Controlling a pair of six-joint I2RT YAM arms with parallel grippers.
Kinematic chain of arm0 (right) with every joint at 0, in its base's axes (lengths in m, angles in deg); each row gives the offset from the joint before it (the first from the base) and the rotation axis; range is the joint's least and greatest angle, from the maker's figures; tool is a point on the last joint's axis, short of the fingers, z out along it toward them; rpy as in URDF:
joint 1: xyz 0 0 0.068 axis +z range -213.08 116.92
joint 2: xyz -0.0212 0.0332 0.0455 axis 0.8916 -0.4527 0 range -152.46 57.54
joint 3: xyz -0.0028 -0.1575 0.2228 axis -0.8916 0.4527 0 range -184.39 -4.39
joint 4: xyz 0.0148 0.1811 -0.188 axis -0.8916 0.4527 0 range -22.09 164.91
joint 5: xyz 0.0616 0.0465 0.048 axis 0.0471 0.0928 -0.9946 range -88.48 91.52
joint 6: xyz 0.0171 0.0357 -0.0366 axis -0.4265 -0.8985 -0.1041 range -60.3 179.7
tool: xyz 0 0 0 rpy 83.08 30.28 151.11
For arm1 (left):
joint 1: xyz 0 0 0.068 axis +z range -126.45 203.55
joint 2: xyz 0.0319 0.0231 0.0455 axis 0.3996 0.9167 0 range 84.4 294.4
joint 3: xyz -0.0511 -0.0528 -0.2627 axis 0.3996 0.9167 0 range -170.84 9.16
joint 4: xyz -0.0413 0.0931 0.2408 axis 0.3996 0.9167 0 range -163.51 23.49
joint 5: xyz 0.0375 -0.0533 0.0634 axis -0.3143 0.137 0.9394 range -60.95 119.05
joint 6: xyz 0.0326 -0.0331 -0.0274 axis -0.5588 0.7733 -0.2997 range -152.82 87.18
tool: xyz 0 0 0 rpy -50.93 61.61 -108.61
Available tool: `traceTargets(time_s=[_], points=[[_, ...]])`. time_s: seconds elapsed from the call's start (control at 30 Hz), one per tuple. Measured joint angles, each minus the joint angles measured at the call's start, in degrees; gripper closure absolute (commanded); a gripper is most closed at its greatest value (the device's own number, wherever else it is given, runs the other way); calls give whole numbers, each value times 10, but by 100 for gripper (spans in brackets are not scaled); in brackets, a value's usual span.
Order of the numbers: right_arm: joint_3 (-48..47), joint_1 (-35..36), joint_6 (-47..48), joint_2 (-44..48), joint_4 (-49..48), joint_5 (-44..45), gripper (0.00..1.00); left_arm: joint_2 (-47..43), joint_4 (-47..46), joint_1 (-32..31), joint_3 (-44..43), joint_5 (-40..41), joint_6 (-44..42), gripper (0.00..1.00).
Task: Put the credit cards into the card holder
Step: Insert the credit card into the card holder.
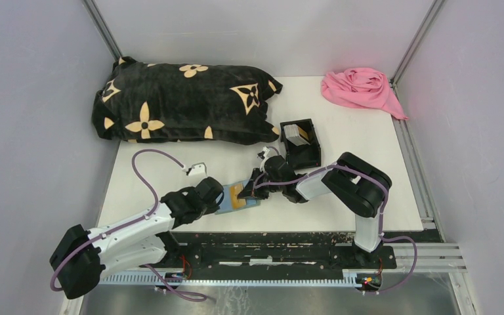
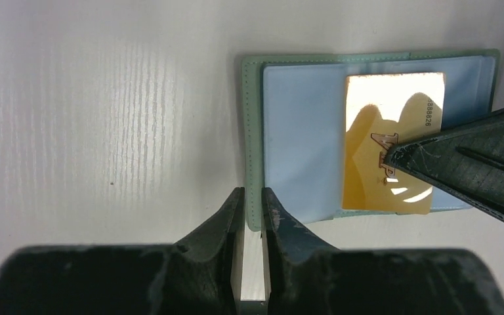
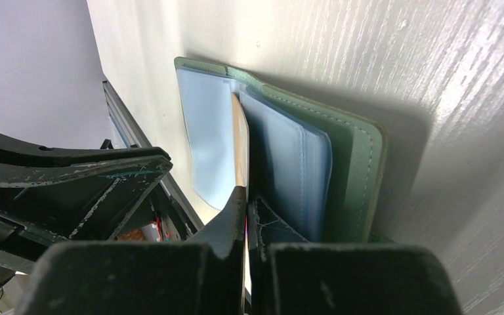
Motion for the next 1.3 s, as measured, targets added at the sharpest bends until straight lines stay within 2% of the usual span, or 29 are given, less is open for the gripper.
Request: traceTargets(time_s=[0.37, 1.3], points=[[-6, 0, 1, -2, 5, -3, 99, 26, 5, 0, 0, 24, 23, 86], [-30, -3, 19, -9, 39, -17, 99, 97, -21, 0, -1, 38, 31, 89]])
